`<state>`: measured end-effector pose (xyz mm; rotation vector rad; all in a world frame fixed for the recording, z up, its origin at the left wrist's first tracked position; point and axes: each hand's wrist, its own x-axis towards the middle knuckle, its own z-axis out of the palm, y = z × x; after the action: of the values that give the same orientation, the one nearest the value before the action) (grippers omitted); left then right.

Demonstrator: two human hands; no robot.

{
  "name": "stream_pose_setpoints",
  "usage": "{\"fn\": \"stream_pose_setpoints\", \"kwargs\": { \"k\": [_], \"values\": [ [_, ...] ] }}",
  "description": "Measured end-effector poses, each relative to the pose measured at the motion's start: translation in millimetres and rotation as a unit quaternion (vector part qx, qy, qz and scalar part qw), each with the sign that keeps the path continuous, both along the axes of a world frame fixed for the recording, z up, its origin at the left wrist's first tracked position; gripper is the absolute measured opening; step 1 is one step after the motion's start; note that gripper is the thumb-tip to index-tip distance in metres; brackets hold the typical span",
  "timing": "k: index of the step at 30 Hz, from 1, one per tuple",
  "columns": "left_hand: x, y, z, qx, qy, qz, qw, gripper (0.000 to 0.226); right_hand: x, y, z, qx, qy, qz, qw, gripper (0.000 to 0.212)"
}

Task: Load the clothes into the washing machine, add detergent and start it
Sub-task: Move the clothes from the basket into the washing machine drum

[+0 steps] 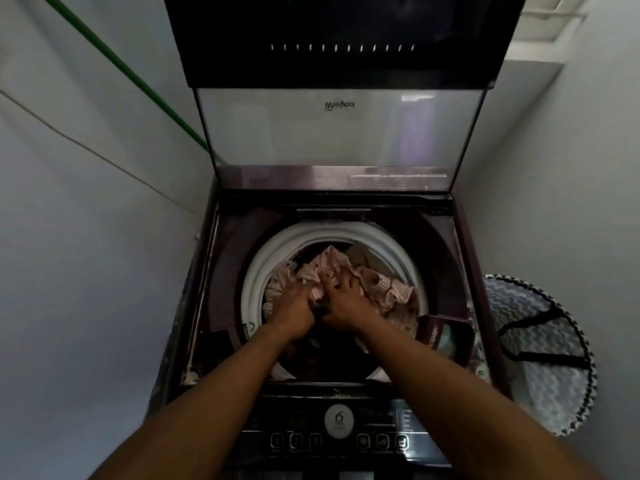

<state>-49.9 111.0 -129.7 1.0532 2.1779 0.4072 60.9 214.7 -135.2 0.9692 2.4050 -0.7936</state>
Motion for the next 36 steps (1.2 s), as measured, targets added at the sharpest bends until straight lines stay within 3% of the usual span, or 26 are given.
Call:
{"fn": "stream_pose_setpoints", "kwargs": {
  "k": [3,5,8,11,15,18,20,28,36],
  "values": [
    [-2.2,-4.4,2.9,-0.036,-0.084,-0.072,0.993,0.069,-0.2,3.8,-18.1,-0.023,-0.047,0.027,0.998,0.111],
    [-6.4,-1.3,6.2,-0.029,-0.096,-0.093,0.991,0.069,-2.3,16.0,-25.3,-0.035,-0.060,0.031,0.997,0.118],
    [-9.2,6.1,12.6,-0.026,-0.079,-0.067,0.994,0.063,-7.8,32.4,-24.3,-0.043,-0.067,0.027,0.996,0.129],
    [-7.2,15.8,20.4,0.042,0.007,-0.014,0.999,0.044,-8.9,39.3,-13.9,-0.039,-0.028,0.044,0.998,0.131],
    [6.0,33.7,41.8,0.132,0.006,0.027,0.991,0.030,3.2,35.8,2.5,0.012,0.093,-0.033,0.995,0.096],
    [24.6,55.2,53.4,0.191,-0.002,0.019,0.981,0.034,18.5,25.6,29.8,0.081,0.160,-0.127,0.975,0.060],
    [42.0,74.3,61.8,0.231,0.012,0.016,0.973,0.033,32.0,25.2,45.4,0.140,0.188,-0.135,0.963,0.048],
    [106.6,140.0,89.8,0.304,-0.022,-0.028,0.952,0.031,95.5,80.2,80.7,0.368,0.182,-0.130,0.902,0.022],
    [183.0,196.8,107.3,0.346,-0.013,-0.116,0.931,0.034,169.9,120.9,78.4,0.354,0.245,-0.284,0.857,0.023]
  ]
}}
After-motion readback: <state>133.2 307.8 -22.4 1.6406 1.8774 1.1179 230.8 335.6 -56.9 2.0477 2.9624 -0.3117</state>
